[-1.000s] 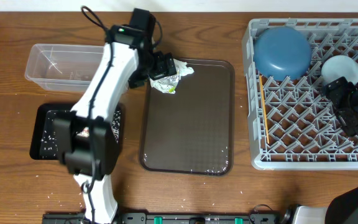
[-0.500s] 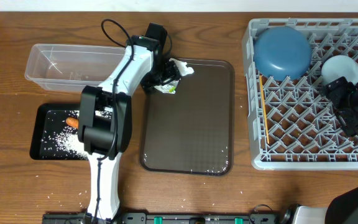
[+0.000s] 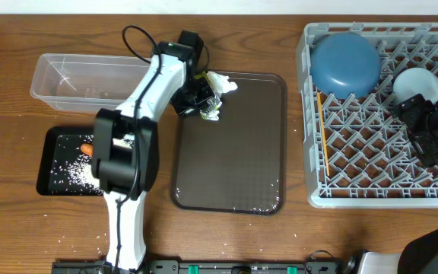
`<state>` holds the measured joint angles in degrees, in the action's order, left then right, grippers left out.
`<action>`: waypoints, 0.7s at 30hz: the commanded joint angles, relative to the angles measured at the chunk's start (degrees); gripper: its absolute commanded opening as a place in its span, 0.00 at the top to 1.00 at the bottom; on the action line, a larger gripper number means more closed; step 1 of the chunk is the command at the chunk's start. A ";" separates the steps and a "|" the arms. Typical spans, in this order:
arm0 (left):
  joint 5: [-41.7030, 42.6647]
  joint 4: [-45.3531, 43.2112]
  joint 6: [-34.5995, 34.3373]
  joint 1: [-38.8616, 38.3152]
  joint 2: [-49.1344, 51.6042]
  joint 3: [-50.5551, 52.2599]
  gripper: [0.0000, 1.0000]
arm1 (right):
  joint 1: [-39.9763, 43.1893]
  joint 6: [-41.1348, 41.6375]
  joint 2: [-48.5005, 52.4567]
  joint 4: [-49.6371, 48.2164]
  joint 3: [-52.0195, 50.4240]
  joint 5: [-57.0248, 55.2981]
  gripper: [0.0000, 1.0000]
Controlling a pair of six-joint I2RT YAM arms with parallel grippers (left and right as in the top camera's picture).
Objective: Sort waste into correct bins and load items into the dishwasher rack
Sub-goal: 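Lift the foil wrapper and carry it toward the clear container, then drop the foil wrapper into the clear plastic container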
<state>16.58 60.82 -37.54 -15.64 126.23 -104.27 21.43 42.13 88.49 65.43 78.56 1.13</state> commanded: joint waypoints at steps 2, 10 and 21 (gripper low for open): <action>0.87 3.54 0.02 -0.66 -9.60 -0.61 0.93 | 0.68 0.90 0.17 0.11 -0.09 -0.26 0.01; -2.86 3.28 3.87 -0.42 -17.64 -0.59 0.91 | 0.68 0.90 0.17 0.11 -0.09 -0.26 0.01; -16.46 -7.52 3.08 10.73 -20.61 -0.59 0.93 | 0.68 0.90 0.17 0.11 -0.09 -0.26 0.01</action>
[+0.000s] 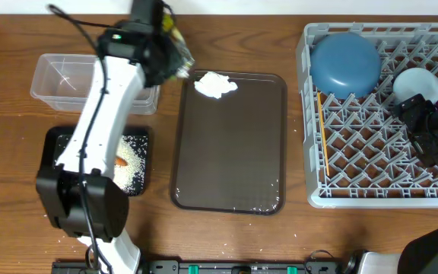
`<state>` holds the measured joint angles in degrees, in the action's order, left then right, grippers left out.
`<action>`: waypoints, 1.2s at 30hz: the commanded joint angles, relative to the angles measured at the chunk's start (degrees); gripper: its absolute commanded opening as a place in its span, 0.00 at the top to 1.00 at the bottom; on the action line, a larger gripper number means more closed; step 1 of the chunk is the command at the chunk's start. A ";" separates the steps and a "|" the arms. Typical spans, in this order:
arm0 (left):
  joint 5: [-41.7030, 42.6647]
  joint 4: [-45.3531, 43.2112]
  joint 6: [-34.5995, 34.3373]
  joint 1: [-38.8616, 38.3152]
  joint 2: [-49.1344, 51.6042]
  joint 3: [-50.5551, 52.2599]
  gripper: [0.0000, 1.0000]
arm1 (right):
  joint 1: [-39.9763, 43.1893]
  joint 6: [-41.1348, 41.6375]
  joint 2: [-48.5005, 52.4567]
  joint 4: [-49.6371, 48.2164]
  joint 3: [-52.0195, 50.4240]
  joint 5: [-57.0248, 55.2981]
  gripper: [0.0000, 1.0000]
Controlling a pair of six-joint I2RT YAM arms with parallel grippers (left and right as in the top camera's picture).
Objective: Sort waste into correct bins and load items into the dishwasher rack
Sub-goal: 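Drop the foil wrapper into the clear plastic container, then reach the left gripper back to the white paper and grasp it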
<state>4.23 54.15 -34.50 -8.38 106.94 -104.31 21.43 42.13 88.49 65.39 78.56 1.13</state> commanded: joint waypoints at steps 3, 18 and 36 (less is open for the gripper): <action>-4.13 -2.89 -2.14 8.07 0.28 -0.37 0.93 | 0.68 0.90 0.17 0.15 -0.09 -0.26 0.01; 2.10 -2.36 -4.33 14.88 5.40 0.26 0.30 | 0.68 0.90 0.17 0.15 -0.09 -0.26 0.01; 6.16 -9.55 -0.09 -5.70 8.48 1.25 0.30 | 0.68 0.90 0.17 0.17 -0.09 -0.26 0.01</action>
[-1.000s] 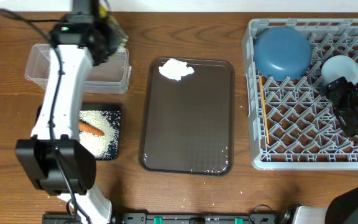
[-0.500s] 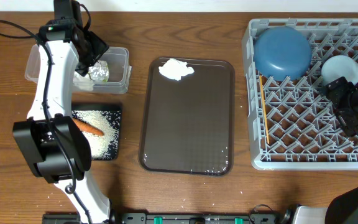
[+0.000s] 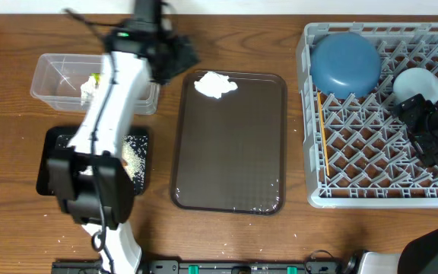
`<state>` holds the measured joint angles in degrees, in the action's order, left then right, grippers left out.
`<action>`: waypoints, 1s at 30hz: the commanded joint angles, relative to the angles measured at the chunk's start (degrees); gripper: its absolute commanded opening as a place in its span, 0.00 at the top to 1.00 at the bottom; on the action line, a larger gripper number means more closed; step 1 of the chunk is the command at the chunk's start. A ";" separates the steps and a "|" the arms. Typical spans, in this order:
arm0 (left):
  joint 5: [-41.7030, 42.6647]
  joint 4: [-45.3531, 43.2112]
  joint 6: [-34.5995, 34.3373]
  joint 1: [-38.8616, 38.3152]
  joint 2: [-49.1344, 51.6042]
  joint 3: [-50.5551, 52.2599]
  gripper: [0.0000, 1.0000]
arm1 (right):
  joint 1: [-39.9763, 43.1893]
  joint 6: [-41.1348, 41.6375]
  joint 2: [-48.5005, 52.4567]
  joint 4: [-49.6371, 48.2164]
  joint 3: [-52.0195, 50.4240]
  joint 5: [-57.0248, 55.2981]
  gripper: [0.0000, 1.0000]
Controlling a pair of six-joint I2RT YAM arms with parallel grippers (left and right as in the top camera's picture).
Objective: Sort waste into correct bins and load items into the dishwasher rack
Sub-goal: 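Reach the left gripper back to the white paper and grasp it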
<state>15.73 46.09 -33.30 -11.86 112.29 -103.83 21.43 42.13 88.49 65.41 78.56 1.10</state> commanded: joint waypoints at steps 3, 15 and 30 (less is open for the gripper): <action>-5.97 -5.27 -1.55 -4.50 6.03 0.76 0.30 | 0.68 0.90 0.17 0.15 -0.09 -0.24 0.01; -8.98 -13.00 -4.31 -5.27 18.82 0.76 0.30 | 0.68 0.90 0.17 0.13 -0.09 -0.24 0.01; -4.90 -11.61 -4.31 -5.20 20.46 0.74 0.94 | 0.68 0.90 0.17 0.15 -0.09 -0.24 0.01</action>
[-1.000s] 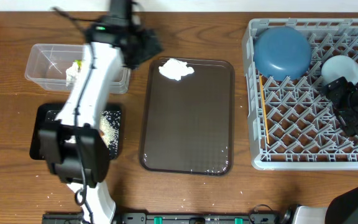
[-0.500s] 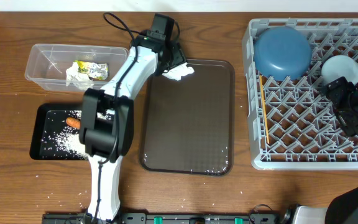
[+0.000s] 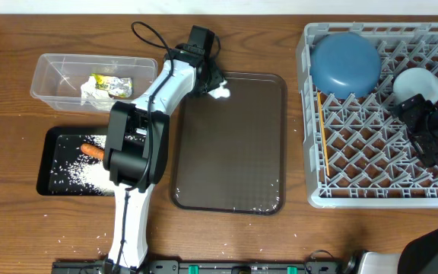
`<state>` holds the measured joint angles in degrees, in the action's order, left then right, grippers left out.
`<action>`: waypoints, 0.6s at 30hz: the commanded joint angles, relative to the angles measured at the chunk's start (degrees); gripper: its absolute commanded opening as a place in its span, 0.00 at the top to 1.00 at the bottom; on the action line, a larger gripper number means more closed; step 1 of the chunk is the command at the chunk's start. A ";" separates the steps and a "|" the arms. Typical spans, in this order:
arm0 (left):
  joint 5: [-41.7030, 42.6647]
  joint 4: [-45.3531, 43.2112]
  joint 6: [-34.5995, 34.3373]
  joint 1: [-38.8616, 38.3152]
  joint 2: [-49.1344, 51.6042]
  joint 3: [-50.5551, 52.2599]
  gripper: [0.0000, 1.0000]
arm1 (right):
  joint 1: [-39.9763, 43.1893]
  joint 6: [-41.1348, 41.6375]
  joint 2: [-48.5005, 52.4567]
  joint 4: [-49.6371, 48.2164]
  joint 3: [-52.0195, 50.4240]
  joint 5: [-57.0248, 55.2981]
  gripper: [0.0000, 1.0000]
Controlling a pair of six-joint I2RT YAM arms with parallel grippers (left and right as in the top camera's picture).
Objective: Sort waste into correct bins and load items into the dishwasher rack
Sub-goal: 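Reach the left gripper back to the white paper and grasp it, then carry the white paper into the clear container and release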
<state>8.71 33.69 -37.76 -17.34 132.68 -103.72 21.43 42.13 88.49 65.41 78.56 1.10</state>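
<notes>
My left gripper (image 3: 212, 82) sits on the crumpled white tissue (image 3: 221, 92) at the top-left corner of the brown tray (image 3: 234, 152). Most of the tissue is covered, and the fingers are too dark to show their gap. A yellow-green wrapper (image 3: 106, 85) lies in the clear bin (image 3: 52, 68). The black tray (image 3: 59, 179) holds white rice and an orange piece (image 3: 92, 150). In the grey dish rack (image 3: 310, 114) are a blue bowl (image 3: 346, 62), a white cup (image 3: 419, 82) and a yellow stick (image 3: 319, 125). My right gripper (image 3: 423, 128) rests in the rack below the cup.
The left arm stretches from the table's front edge across the black tray's right side up to the brown tray's corner. Rice grains are scattered on the wood near the front left. The rack fills the right side of the table.
My left gripper was above the clear bin's right end. It is now down on the white tissue at the brown tray's corner. The wrapper stays in the bin. The right arm has not moved.
First my left gripper was at the wrapper and tissue on the brown tray's corner. Then it held the yellow-green wrapper over the clear bin's right end. Then the wrapper lay in the bin and the gripper was empty. Now the gripper is on the tissue.
</notes>
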 commanded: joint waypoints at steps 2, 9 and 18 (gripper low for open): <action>3.37 1.95 0.15 0.39 -1.44 0.63 0.94 | 0.68 0.90 0.17 0.15 -0.09 -0.24 0.01; 1.77 5.09 0.83 2.23 -12.98 0.63 0.94 | 0.68 0.90 0.17 0.13 -0.09 -0.22 0.01; -14.97 9.51 0.55 13.14 -23.08 0.63 0.89 | 0.68 0.90 0.17 0.13 -0.09 -0.24 0.01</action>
<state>0.56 41.85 -37.43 -8.19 108.66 -103.18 21.43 42.13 88.49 65.41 78.56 1.10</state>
